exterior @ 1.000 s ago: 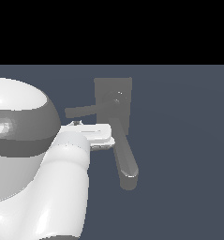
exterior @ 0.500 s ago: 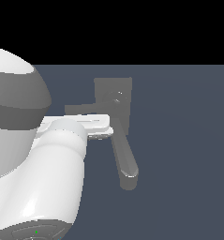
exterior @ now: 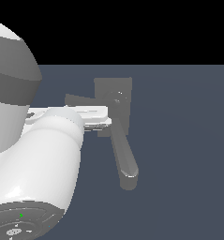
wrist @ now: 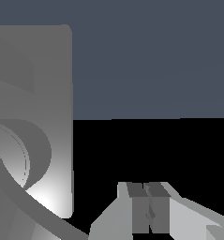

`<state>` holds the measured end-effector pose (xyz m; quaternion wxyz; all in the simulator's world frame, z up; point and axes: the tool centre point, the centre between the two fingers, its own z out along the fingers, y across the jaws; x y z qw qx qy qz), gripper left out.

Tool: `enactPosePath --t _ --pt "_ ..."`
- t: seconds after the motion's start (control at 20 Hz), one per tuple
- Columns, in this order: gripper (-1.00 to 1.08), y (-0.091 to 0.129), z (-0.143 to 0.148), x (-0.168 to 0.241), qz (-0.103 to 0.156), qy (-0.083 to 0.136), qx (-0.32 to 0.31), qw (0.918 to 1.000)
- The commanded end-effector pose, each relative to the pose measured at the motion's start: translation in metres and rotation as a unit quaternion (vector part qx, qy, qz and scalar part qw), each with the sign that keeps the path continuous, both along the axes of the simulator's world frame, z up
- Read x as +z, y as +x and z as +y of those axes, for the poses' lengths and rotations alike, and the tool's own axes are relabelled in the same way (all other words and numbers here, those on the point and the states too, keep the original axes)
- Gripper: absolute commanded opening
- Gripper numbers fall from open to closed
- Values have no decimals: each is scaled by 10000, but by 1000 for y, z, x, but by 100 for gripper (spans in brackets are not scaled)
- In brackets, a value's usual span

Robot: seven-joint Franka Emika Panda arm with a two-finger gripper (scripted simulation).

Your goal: Turn on the faucet by rotating a designated handle.

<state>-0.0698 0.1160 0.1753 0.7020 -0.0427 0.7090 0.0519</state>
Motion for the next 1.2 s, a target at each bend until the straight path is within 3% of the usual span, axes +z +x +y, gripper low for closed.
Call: enactPosePath --t 0.0,0.95,1.15 --pt "-100 0 -2 5 1 -1 -4 10000" --pt "-100 3 -24 69 -42 2 -10 10000" --pt "-100 4 -27 64 27 -5 -2 10000"
